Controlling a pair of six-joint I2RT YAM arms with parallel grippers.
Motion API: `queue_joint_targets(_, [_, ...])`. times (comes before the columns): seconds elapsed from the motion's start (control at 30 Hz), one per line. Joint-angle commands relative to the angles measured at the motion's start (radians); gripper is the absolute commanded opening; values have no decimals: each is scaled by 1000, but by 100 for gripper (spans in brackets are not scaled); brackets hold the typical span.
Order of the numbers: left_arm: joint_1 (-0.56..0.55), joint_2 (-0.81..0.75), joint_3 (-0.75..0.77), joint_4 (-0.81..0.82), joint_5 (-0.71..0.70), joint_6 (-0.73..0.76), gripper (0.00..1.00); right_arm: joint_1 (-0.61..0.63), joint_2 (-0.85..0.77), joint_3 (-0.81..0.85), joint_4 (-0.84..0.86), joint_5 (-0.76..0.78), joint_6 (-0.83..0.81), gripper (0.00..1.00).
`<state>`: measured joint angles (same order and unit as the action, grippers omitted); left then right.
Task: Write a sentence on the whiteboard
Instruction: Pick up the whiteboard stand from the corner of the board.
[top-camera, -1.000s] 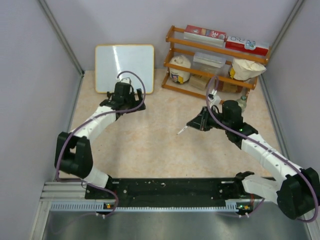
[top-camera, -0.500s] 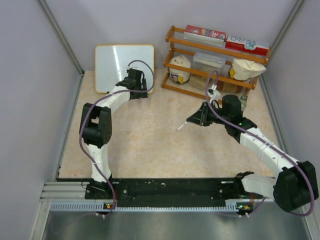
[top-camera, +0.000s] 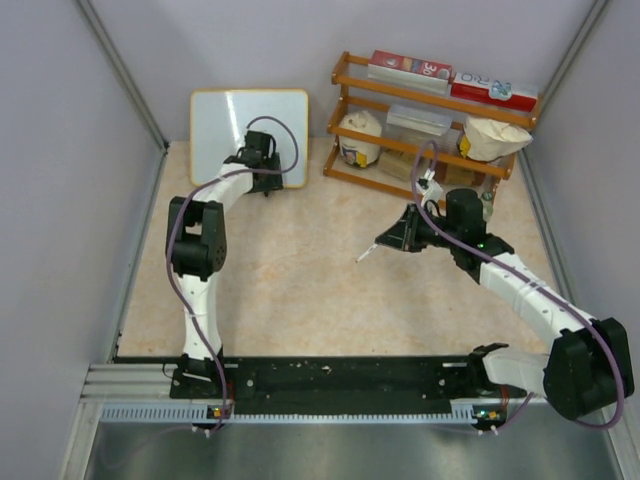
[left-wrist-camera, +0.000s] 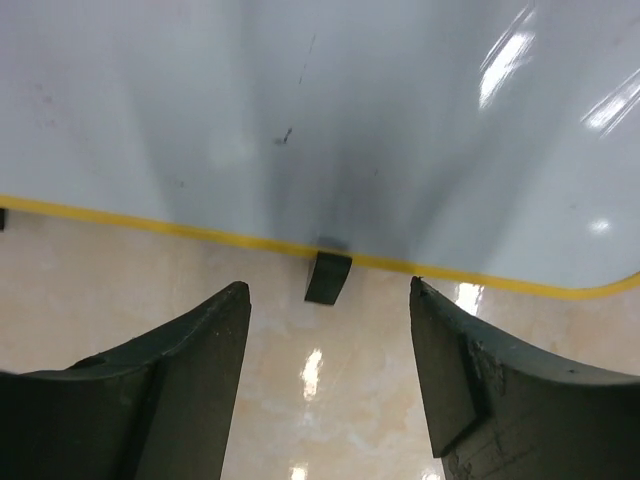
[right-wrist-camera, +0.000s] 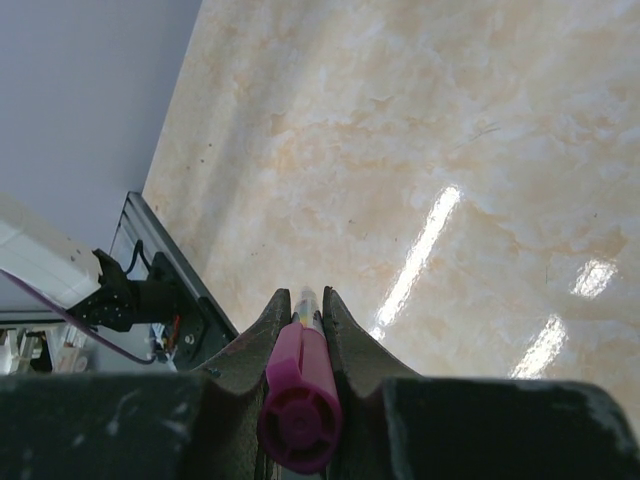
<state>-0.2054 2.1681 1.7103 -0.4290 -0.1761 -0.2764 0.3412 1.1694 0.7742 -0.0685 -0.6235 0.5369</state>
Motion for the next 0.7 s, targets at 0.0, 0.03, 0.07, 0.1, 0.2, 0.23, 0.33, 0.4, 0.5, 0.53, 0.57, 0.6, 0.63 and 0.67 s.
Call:
queue_joint_targets(0.0, [-3,54,136,-49,9,13,68,-19,13,56,26,-22,-20,0])
queue_joint_targets(0.03, [-3,77,175,-74,13,16,65,-21,13,59,26,-24,-20,0])
queue_joint_targets(0.07, [-3,88,193,-88,13,17,64,-21,15,60,26,-24,-20,0])
queue_joint_targets(0.1, [-3,99,210,-99,10,16,63,-21,15,59,22,-25,-20,0])
queue_joint_targets(0.2, [-2,127,255,-128,15,14,57,-25,15,57,24,-28,-18,0])
queue_joint_targets(0.23, [-2,133,261,-131,20,14,56,-30,15,57,24,-31,-18,0])
queue_joint_targets(0.33, [0,134,264,-137,23,11,53,-30,12,51,24,-35,-18,0])
queue_joint_targets(0.4, [4,139,267,-148,23,5,53,-33,12,51,24,-36,-18,0])
queue_joint_targets(0.5, [9,148,276,-174,20,-6,52,-36,7,48,24,-39,-17,0])
queue_joint_targets(0.53, [9,154,284,-181,20,-9,51,-34,6,48,24,-41,-15,0])
queue_joint_targets(0.57, [14,159,288,-188,24,-12,50,-33,6,46,24,-42,-17,0])
queue_joint_targets(0.6, [15,163,293,-194,24,-15,46,-36,6,48,24,-42,-15,0])
queue_joint_targets(0.63, [17,171,304,-209,24,-17,44,-36,3,48,24,-42,-15,0])
queue_joint_targets(0.67, [20,173,305,-212,26,-21,42,-36,3,48,24,-44,-17,0])
